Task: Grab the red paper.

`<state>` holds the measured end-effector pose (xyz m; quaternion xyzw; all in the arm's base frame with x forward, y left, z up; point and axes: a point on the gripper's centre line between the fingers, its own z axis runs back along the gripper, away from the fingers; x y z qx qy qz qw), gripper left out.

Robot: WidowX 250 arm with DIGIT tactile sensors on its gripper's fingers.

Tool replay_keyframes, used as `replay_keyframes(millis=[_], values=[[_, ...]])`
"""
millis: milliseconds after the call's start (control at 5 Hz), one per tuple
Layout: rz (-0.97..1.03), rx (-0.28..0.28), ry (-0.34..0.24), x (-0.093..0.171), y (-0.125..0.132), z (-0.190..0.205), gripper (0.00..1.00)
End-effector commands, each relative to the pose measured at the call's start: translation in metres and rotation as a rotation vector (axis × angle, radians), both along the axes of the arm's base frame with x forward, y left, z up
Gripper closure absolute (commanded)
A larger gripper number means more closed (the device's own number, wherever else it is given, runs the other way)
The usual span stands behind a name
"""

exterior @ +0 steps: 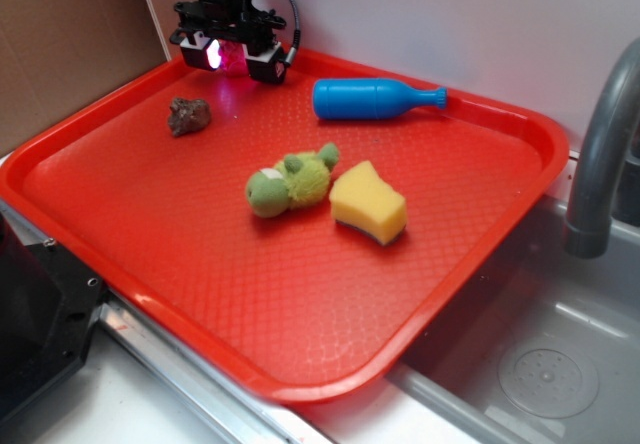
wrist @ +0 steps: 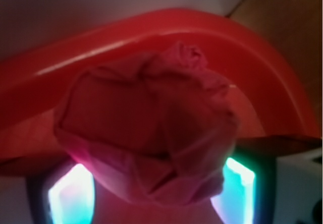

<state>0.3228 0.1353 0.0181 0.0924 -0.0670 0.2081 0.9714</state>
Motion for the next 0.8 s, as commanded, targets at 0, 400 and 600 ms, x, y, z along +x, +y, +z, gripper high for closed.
replay_keyframes(millis=[0,400,600], values=[[0.012,0.018,-0.022,0.0,0.001,-0.001,1.0],[0.02,0.013,-0.031,-0.003,0.003,0.002,1.0],[0.023,0.012,-0.051,-0.006,0.002,0.009,1.0]])
